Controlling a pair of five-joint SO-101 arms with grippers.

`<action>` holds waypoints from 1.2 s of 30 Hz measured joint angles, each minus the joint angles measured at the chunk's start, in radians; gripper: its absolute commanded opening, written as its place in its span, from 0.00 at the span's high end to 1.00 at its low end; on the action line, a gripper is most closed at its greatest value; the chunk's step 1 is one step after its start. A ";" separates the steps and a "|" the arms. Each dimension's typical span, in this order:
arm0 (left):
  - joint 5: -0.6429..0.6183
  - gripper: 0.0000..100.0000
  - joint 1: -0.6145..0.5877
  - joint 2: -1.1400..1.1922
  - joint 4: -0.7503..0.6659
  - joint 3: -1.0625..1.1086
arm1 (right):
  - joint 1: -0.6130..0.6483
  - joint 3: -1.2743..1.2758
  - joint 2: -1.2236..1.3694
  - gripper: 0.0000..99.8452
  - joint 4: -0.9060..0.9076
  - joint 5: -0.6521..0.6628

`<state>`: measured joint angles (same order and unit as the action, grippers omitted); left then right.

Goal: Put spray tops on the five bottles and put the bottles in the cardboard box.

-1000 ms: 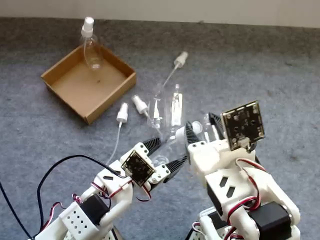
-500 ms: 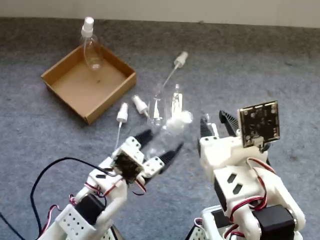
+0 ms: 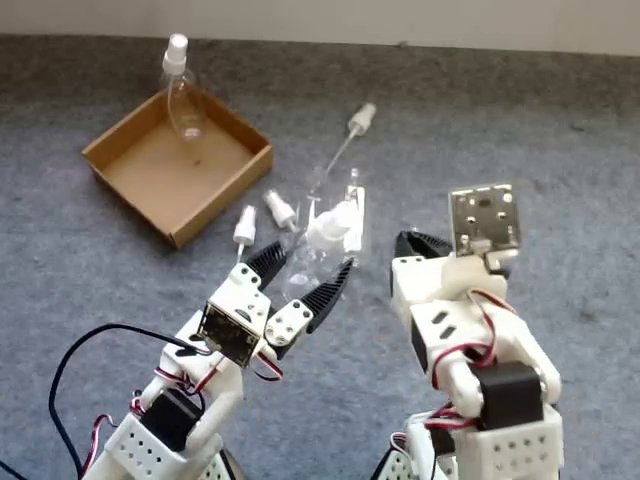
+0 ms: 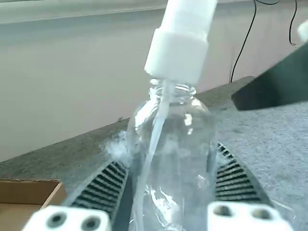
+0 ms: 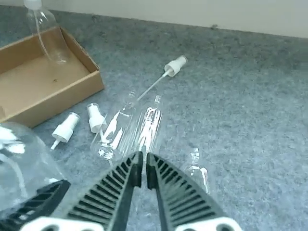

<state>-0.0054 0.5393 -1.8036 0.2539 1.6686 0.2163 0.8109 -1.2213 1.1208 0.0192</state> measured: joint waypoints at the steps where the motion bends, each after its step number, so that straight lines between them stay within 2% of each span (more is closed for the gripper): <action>1: 0.000 0.93 -0.014 0.000 0.000 0.000 | -0.002 0.044 0.000 0.99 -0.034 0.000; 7: 0.000 0.93 -0.141 0.000 0.000 -0.003 | 0.012 0.299 0.002 0.99 -0.281 0.000; 12: 0.000 0.93 -0.169 0.000 0.000 -0.003 | 0.149 0.437 0.002 0.99 -0.423 0.000; 16: 0.000 0.93 -0.170 0.000 -0.043 -0.003 | 0.222 0.474 0.002 0.99 -0.482 0.000; 20: 0.000 0.93 -0.169 0.000 -0.114 0.000 | 0.229 0.474 0.002 0.99 -0.512 0.000; 27: 0.000 0.93 -0.232 0.000 -0.124 -0.003 | 0.236 0.571 -0.003 0.99 -0.525 -0.005; 31: 0.000 0.93 -0.313 0.000 -0.124 -0.005 | 0.270 0.575 -0.003 0.99 -0.560 -0.135; 34: 0.000 0.93 -0.334 0.000 -0.124 -0.031 | 0.288 0.580 -0.003 0.99 -0.655 -0.270; 36: 0.000 0.93 -0.336 0.000 -0.121 -0.060 | 0.287 0.609 -0.003 0.99 -0.727 -0.307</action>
<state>-0.0054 0.2033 -1.8036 0.1327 1.6088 0.5033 1.4200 -1.2244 0.3936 -0.2877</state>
